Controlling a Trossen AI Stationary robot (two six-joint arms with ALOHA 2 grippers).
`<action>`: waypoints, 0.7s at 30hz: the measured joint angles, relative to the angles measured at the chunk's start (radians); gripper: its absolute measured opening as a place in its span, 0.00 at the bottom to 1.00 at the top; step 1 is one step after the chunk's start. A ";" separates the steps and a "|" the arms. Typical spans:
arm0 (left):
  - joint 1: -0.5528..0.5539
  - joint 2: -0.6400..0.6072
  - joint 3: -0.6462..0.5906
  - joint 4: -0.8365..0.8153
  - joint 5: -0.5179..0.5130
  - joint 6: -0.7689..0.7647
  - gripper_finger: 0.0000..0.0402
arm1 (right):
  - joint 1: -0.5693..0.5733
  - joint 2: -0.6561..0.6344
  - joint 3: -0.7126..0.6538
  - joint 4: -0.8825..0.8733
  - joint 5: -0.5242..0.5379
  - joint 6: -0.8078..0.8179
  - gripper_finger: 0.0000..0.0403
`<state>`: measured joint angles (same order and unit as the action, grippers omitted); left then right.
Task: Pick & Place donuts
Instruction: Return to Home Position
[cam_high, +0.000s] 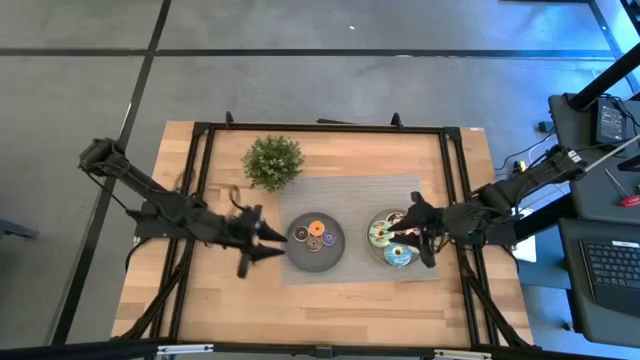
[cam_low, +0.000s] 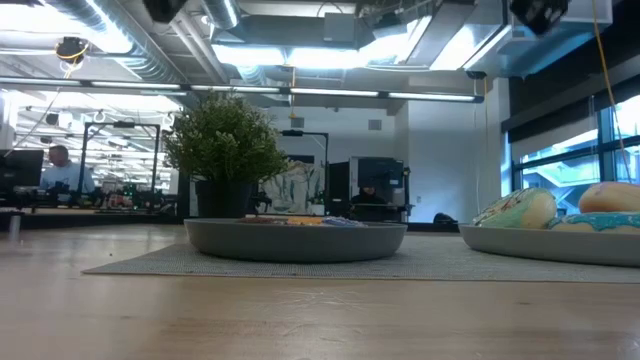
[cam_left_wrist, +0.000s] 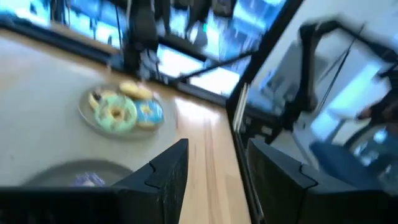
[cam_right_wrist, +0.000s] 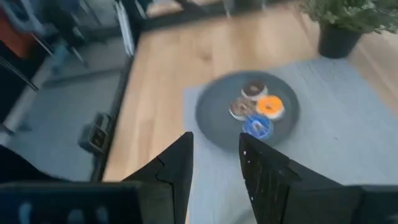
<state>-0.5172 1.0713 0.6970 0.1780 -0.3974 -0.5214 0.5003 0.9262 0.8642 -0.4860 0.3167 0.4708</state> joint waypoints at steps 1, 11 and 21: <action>0.008 -0.042 -0.038 0.031 -0.002 0.012 0.40 | 0.000 -0.029 -0.053 0.067 -0.004 0.000 0.33; 0.040 -0.474 -0.324 0.096 -0.105 0.080 0.40 | -0.022 -0.406 -0.400 0.404 -0.021 -0.073 0.32; 0.077 -0.765 -0.485 0.085 -0.111 0.158 0.40 | -0.094 -0.703 -0.608 0.442 0.017 -0.107 0.32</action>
<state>-0.4406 0.3060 0.2116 0.2629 -0.5089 -0.3633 0.4060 0.2229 0.2562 -0.0442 0.3341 0.3636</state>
